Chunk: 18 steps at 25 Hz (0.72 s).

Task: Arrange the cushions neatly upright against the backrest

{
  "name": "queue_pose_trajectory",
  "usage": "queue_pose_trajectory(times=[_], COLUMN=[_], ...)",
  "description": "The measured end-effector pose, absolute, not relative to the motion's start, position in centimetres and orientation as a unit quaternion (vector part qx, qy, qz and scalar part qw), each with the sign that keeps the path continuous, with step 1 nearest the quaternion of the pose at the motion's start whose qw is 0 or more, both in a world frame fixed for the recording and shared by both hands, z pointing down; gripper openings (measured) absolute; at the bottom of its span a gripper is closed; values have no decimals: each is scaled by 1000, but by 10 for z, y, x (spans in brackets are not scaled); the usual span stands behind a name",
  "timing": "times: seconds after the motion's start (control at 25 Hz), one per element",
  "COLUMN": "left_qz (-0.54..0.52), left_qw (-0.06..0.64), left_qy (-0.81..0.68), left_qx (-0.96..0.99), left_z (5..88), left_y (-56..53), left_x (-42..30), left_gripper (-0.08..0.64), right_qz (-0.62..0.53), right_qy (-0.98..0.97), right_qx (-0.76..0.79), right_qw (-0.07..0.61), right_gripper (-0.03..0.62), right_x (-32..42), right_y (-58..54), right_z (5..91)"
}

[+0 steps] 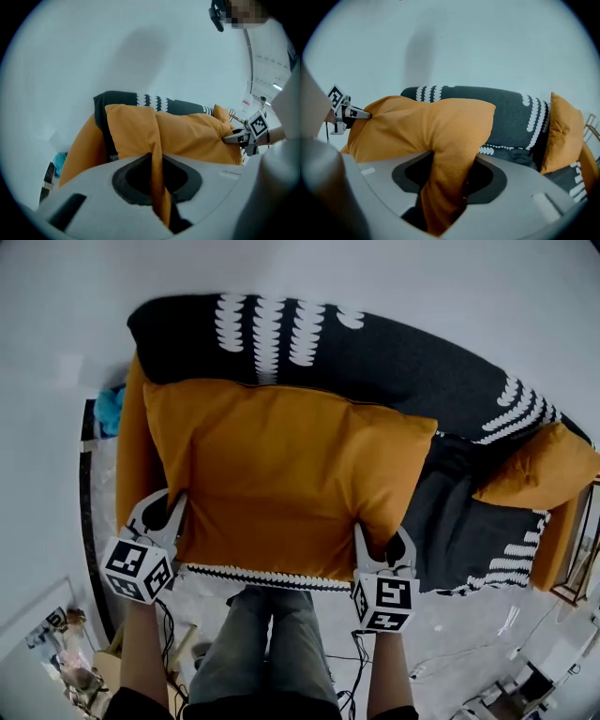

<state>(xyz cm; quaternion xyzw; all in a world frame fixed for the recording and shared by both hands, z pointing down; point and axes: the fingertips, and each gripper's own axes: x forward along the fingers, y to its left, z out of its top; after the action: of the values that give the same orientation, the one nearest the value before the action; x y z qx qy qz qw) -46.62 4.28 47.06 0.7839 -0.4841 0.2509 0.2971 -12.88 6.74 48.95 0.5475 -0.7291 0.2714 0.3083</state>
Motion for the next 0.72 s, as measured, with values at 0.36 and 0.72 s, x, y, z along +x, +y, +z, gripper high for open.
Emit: queue_pose_trajectory(times=[0.36,0.72], left_qz=[198,209], left_qw=[214,198], left_qy=[-503,-502], left_qx=[813,816], left_z=[395,408], left_y=[-36,-80], left_x=[-456,-451], left_gripper=[34,37], right_qz=[192,183], right_qy=[-757,-771], right_qx=[572,558], right_qw=[250,248], right_gripper=[232,244], right_x=[-118,-110], right_y=[-16,-67], right_z=[415,428])
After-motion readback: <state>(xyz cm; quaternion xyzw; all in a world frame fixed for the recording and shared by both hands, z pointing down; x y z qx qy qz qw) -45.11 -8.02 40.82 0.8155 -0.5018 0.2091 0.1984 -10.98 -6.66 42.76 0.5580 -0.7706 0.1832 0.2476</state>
